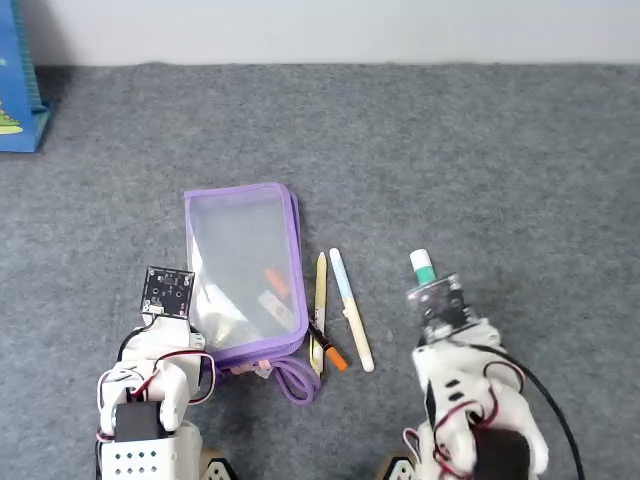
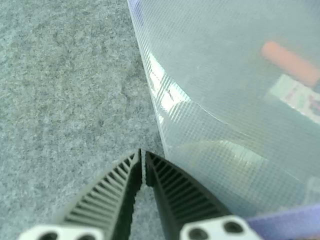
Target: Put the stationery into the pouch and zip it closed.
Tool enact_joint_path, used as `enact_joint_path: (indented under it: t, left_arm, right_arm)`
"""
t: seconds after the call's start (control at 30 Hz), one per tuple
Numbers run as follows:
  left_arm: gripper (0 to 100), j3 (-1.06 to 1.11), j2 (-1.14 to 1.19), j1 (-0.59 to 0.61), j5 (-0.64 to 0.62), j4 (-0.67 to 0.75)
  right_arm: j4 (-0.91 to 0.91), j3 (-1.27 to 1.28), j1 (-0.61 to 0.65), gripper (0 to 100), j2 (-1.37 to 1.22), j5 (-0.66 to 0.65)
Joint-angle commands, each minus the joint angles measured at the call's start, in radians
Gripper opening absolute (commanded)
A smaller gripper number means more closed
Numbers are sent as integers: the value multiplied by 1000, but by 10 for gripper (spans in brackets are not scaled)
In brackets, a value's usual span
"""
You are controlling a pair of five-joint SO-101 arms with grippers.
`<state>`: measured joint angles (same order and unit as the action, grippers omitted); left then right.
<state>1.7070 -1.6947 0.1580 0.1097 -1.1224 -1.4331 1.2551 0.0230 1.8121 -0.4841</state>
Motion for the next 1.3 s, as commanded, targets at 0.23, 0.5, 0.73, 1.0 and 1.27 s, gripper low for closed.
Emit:
enact_joint_path:
  t: [0.23,0.5,0.73,1.0,1.27]
  left_arm:
    - [14,-27,-11,0,-3,0]
    - [14,-27,-11,0,-3,0]
    - [14,-27,-11,0,-3,0]
    - [14,-27,-11,-2,-3,0]
    - [14,-27,-11,0,-3,0]
  right_arm:
    - [-38,-272,188,12,-507,-28]
    - [-35,-373,484,42,-782,112]
    - [53,-358,716,174,-794,290]
    - [199,-269,915,177,-794,376]
    - [404,-104,940,176,-794,377]
